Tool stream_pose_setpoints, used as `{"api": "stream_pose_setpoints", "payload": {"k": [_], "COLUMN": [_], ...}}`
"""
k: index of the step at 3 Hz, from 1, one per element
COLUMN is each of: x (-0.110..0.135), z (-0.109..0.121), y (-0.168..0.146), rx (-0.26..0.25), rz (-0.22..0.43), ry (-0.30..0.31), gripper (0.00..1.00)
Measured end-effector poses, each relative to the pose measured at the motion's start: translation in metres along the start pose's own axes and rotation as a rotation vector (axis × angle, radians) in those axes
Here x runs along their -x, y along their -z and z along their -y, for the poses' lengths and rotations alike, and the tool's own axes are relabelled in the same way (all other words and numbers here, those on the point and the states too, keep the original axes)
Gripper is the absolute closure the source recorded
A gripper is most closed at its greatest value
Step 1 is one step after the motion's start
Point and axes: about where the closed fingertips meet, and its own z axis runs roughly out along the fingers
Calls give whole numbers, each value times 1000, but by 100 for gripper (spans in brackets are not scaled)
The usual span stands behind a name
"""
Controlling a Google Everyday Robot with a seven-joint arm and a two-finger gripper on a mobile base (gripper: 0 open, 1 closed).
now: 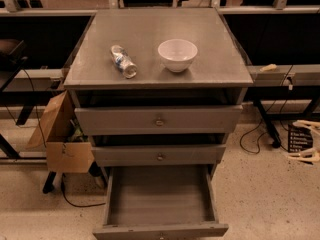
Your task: Pick rxbar chocolate from bottom drawer and place on counter
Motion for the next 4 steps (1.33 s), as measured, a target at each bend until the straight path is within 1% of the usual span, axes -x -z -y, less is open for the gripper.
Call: {"api": "stream_pose_setpoints", "payload": {"k": [1,2,3,4], "x": [25,86,144,191], "z": [23,75,117,148], "y": [-22,-55,-84,-114], "rx": [-30,-96,-134,-147], "rz": [72,174,264,328], "ry": [23,111,177,224], "gripper": [100,100,100,100]}}
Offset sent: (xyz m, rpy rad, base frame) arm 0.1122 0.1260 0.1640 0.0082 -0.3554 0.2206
